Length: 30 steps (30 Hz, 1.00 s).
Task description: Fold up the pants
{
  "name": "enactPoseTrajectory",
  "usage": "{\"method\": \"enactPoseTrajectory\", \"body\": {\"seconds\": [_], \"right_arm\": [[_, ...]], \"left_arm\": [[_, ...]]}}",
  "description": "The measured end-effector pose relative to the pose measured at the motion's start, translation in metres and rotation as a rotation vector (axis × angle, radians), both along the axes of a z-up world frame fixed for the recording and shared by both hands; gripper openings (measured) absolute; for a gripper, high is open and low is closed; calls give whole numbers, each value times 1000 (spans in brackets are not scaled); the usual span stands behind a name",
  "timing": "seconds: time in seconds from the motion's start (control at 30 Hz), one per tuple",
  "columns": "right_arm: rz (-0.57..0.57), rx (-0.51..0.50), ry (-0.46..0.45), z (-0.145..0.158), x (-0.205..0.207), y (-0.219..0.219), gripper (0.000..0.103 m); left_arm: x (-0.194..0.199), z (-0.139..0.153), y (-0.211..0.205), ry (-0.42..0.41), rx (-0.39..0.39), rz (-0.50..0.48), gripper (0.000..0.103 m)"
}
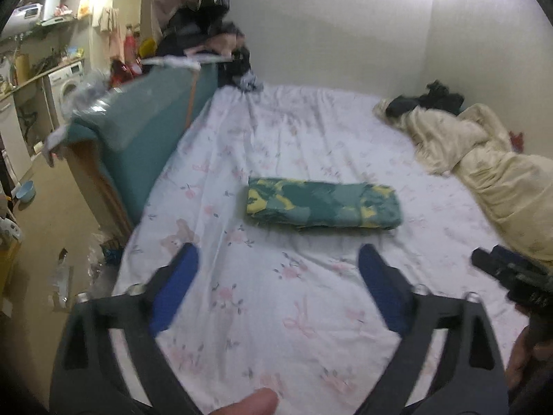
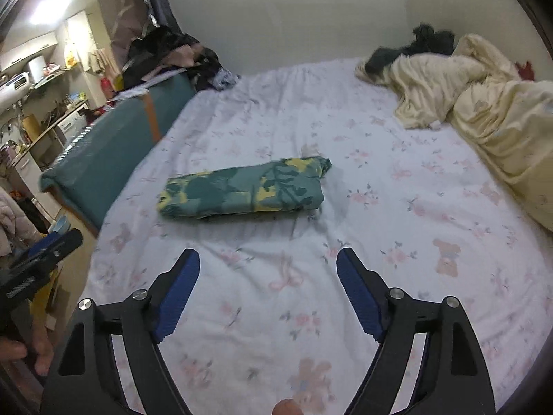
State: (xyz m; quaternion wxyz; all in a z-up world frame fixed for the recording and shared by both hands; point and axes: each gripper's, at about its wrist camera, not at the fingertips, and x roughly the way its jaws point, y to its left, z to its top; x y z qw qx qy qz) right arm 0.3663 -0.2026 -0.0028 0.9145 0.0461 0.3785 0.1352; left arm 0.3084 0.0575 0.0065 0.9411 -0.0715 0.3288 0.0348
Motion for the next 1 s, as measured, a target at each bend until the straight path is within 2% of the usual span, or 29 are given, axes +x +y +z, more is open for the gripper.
{"method": "enactPoseTrajectory", "body": {"seconds": [0.07, 0.1, 0.17, 0.4, 0.6, 0.63, 0.7, 1.0], "right_arm": [[0, 2, -24, 14, -26, 1, 91], [-7, 16, -43, 23, -43, 0, 97], [-19, 37, -71, 38, -73, -2, 102], [-43, 52, -132, 72, -154, -8, 103], [-43, 38, -157, 72, -219, -13, 103], [-46, 43, -158, 70, -227, -14, 103], [-59, 44, -163, 68, -246, -16, 103], [-46, -10, -227, 58, -304, -14, 103]], "left_arm": [[-26, 17, -3, -24, -14, -1, 102], [-38, 24, -5, -36, -18, -9, 102], [-64, 36, -12, -63, -10, -32, 102], [-148, 61, -27, -114, 39, -64, 102], [-206, 64, -27, -127, 54, -57, 102], [-217, 62, -26, -127, 34, -58, 102], [-230, 58, -25, -111, 11, -58, 102], [-284, 45, -36, -145, 31, -48, 102]]}}
